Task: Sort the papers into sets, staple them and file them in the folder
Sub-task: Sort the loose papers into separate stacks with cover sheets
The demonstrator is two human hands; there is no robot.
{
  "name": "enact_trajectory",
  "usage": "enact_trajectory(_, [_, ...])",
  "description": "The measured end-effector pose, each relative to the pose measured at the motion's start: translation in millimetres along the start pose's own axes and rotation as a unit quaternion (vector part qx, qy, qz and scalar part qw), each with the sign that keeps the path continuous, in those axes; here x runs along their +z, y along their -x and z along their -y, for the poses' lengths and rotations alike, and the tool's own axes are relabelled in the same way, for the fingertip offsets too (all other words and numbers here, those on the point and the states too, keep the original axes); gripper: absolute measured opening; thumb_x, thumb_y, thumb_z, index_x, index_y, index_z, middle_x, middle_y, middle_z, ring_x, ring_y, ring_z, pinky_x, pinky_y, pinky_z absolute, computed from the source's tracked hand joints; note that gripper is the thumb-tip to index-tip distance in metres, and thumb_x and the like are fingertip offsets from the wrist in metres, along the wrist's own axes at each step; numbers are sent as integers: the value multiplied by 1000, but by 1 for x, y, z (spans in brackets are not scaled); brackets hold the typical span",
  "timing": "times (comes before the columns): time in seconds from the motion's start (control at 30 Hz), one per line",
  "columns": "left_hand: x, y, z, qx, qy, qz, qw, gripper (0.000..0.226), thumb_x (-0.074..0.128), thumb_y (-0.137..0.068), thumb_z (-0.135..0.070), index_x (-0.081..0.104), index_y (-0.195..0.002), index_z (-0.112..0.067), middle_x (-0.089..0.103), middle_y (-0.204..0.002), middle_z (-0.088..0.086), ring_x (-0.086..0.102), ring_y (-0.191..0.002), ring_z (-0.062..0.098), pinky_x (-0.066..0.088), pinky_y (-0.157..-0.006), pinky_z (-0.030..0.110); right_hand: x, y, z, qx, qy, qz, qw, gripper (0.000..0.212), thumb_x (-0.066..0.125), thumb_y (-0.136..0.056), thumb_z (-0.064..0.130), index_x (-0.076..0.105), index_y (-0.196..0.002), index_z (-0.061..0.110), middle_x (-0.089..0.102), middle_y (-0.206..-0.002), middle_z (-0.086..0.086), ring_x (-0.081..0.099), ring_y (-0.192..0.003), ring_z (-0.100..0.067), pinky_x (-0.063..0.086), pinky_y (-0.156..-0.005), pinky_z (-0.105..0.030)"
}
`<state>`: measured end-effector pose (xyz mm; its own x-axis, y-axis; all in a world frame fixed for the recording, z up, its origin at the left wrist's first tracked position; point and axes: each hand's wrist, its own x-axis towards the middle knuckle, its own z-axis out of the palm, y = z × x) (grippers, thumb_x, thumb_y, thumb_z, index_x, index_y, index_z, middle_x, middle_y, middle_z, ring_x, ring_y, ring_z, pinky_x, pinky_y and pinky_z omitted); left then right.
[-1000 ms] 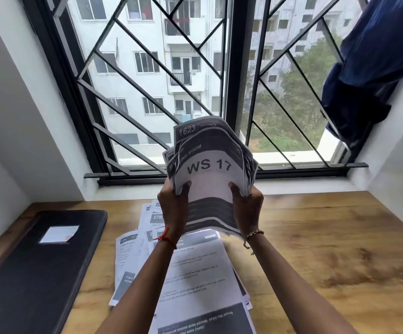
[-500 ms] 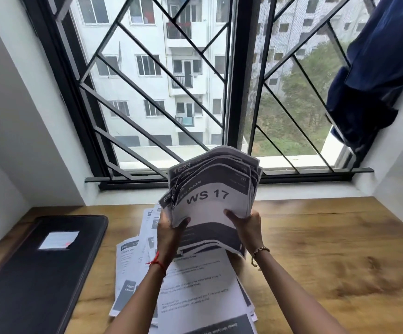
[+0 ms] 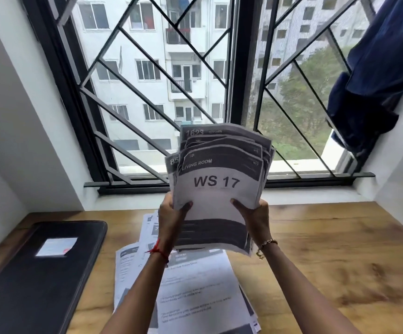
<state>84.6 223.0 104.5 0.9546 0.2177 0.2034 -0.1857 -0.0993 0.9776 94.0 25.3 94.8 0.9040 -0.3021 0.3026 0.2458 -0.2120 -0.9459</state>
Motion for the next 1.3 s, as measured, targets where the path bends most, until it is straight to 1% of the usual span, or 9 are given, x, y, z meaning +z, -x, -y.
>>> enact_trajectory(0.2, [-14, 18, 40, -94, 47, 1, 994, 37, 76, -70, 2, 62, -100, -12, 69, -96, 8, 66, -88, 25, 57, -69, 24, -11, 19, -18, 66, -66, 30, 995, 19, 80, -69, 13, 67, -83, 18, 71, -87, -11, 69, -82, -30, 58, -68, -43])
enact_trajectory(0.33, [-16, 24, 40, -54, 51, 16, 997, 46, 68, -76, 10, 57, -98, -28, 64, -99, -8, 62, -89, 2, 52, -83, 28, -9, 25, -22, 59, -68, 44, 995, 36, 79, -68, 4, 63, -99, 14, 69, -93, -6, 66, -82, -19, 58, -70, -31])
enact_trajectory(0.6, [-6, 4, 29, -13, 38, 20, 999, 33, 63, -87, -13, 57, -119, -6, 66, -105, 12, 62, -97, 32, 57, -75, 35, 0, 10, -4, 25, -73, -9, 997, 19, 76, -72, 2, 65, -74, 18, 64, -75, -5, 59, -72, -21, 54, -59, -37])
enact_trajectory(0.73, [3, -4, 13, 23, 36, -5, 999, 37, 66, -84, -22, 56, -118, -11, 66, -106, 12, 63, -94, 27, 56, -77, 40, 0, -2, -1, -57, -27, -59, 996, 17, 77, -72, 14, 62, -80, 8, 66, -80, -13, 62, -75, -36, 55, -61, -51])
enact_trajectory(0.83, [4, 4, 22, 7, 9, -16, 1000, 42, 70, -82, -13, 53, -120, -6, 65, -101, 8, 64, -92, 26, 57, -74, 31, -2, 2, -8, -57, 10, -38, 998, 32, 78, -71, 15, 63, -96, 2, 68, -89, -8, 66, -80, -25, 58, -66, -38])
enact_trajectory(0.97, [1, 23, 48, -58, 31, 10, 998, 63, 76, -57, -48, 60, -105, -11, 68, -94, 1, 67, -87, 19, 57, -65, 25, -12, 20, -33, -5, 31, -12, 999, 28, 78, -70, 9, 62, -93, 3, 65, -83, -2, 62, -76, -18, 53, -60, -19])
enact_trajectory(1.1, [5, 20, 56, -93, 45, 42, 994, 21, 66, -84, -27, 59, -97, -12, 65, -94, 11, 62, -97, 37, 57, -75, 42, -16, 22, -44, 32, 52, 5, 998, 18, 75, -74, 9, 59, -75, 1, 60, -71, -8, 55, -65, -20, 47, -49, -24])
enact_trajectory(1.2, [16, 16, 52, -71, 33, 51, 996, 31, 59, -87, -41, 59, -100, -13, 66, -97, 14, 61, -96, 35, 54, -80, 53, -17, 17, -37, 12, 67, -25, 997, 18, 72, -76, 4, 56, -69, 2, 54, -64, -4, 47, -59, -17, 39, -47, -19])
enact_trajectory(1.3, [37, 12, 34, -49, 48, 62, 996, 26, 53, -93, -25, 53, -113, -8, 62, -104, 14, 60, -100, 30, 55, -82, 47, -29, 10, -27, -31, 87, -73, 993, 18, 71, -76, 1, 56, -67, -2, 53, -63, -7, 45, -56, -17, 34, -44, -17])
